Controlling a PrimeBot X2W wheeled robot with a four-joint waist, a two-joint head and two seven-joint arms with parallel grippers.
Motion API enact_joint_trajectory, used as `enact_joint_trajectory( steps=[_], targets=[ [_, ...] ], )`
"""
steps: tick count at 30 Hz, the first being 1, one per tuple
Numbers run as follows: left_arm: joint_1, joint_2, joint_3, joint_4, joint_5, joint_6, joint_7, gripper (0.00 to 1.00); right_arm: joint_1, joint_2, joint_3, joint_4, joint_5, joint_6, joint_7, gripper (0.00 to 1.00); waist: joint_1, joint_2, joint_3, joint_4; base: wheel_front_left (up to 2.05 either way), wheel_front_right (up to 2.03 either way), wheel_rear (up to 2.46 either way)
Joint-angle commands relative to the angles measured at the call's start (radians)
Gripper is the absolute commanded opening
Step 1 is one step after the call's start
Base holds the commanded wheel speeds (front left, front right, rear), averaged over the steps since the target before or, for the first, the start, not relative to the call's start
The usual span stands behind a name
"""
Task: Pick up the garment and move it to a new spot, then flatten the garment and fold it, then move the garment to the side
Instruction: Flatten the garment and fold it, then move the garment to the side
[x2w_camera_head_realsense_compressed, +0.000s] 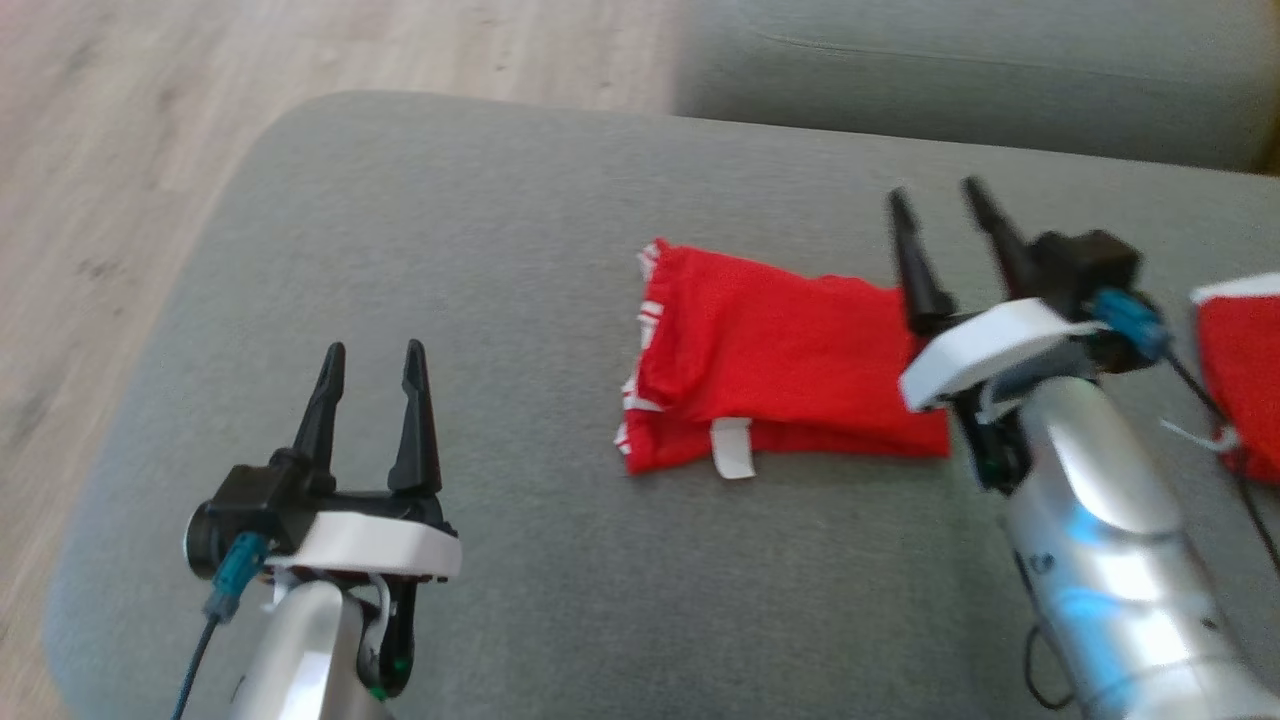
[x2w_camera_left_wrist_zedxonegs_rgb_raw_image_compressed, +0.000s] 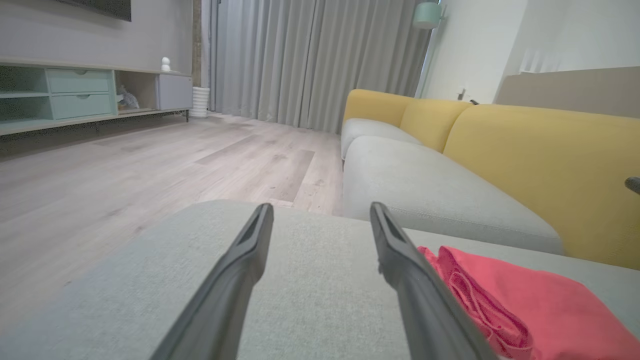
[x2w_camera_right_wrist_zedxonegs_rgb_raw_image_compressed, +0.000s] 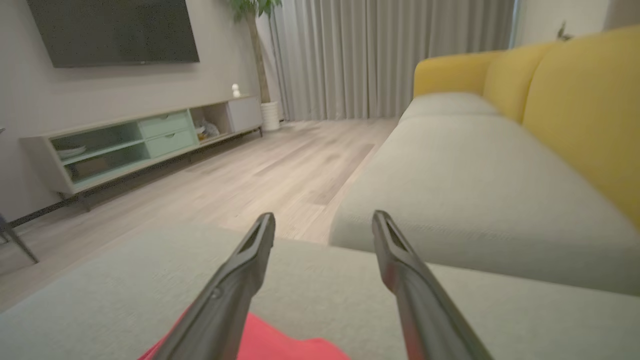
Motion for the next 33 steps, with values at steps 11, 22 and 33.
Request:
enact_joint_trajectory(
  steps=[11,22,33],
  targets=[
    [0.026,0.009,0.084,-0.051,0.034,-0.001,-0.005,1.00,0.324,0.014,-0.187,-0.316,-0.136,-0.002,-0.013,1.00,0.0001,0.0000,-0.015,-0.127,0.00,0.00,0.00],
    [0.027,0.006,0.087,-0.050,0.044,-0.010,-0.005,1.00,0.393,0.014,-0.181,-0.366,-0.118,-0.002,-0.010,1.00,0.0001,0.0000,0.003,-0.134,0.00,0.00,0.00],
    [-0.018,0.005,0.042,-0.036,0.031,-0.022,-0.005,1.00,0.285,0.014,-0.200,-0.329,-0.164,-0.002,0.067,1.00,0.0001,0.0000,0.063,-0.051,0.00,0.00,0.00]
  ],
)
